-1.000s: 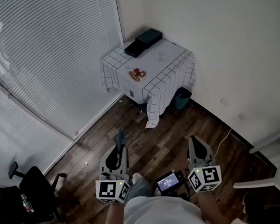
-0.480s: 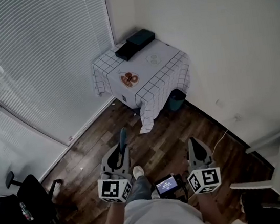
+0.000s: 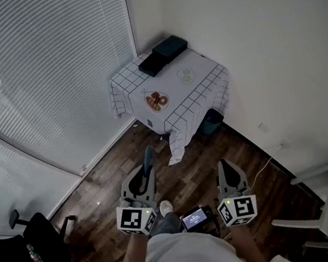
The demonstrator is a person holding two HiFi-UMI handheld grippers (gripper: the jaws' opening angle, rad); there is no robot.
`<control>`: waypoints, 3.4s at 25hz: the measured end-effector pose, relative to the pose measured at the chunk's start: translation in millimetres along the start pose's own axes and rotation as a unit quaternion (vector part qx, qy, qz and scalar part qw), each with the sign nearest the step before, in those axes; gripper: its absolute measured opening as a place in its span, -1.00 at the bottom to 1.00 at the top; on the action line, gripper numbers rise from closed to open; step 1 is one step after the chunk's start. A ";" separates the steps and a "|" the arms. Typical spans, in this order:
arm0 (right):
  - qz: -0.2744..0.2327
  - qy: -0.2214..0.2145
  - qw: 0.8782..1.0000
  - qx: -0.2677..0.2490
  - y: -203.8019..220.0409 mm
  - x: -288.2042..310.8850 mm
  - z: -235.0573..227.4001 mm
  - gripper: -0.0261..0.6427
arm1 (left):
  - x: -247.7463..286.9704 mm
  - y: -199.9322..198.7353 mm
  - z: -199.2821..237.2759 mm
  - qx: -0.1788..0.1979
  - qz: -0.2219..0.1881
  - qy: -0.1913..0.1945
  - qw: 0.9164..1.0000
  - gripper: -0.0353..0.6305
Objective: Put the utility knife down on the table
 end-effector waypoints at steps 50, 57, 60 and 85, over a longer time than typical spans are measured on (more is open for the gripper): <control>0.043 0.021 0.999 0.008 30.0 275.3 -55.1 -0.90 | 263.2 21.7 156.6 -0.022 0.100 0.035 0.994 -0.67; 0.050 0.010 0.999 0.001 38.1 314.0 -71.1 -0.90 | 302.7 30.0 163.3 -0.018 0.119 0.037 0.992 -0.67; 0.054 0.006 0.999 -0.004 44.5 326.3 -77.6 -0.90 | 316.6 36.2 165.9 -0.018 0.127 0.038 0.991 -0.67; 0.129 -0.012 0.992 -0.011 124.2 371.5 -88.3 -0.90 | 363.8 125.7 178.4 -0.018 0.235 0.053 0.970 -0.67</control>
Point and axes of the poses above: the fingertips, and each gripper's own axes: x forward along the fingers, z to its left, y out of its underside, the point moved 2 cm from there along -x, backward along the fingers, and after that the axes turned 12 degrees about -x, right-handed, at the moved point
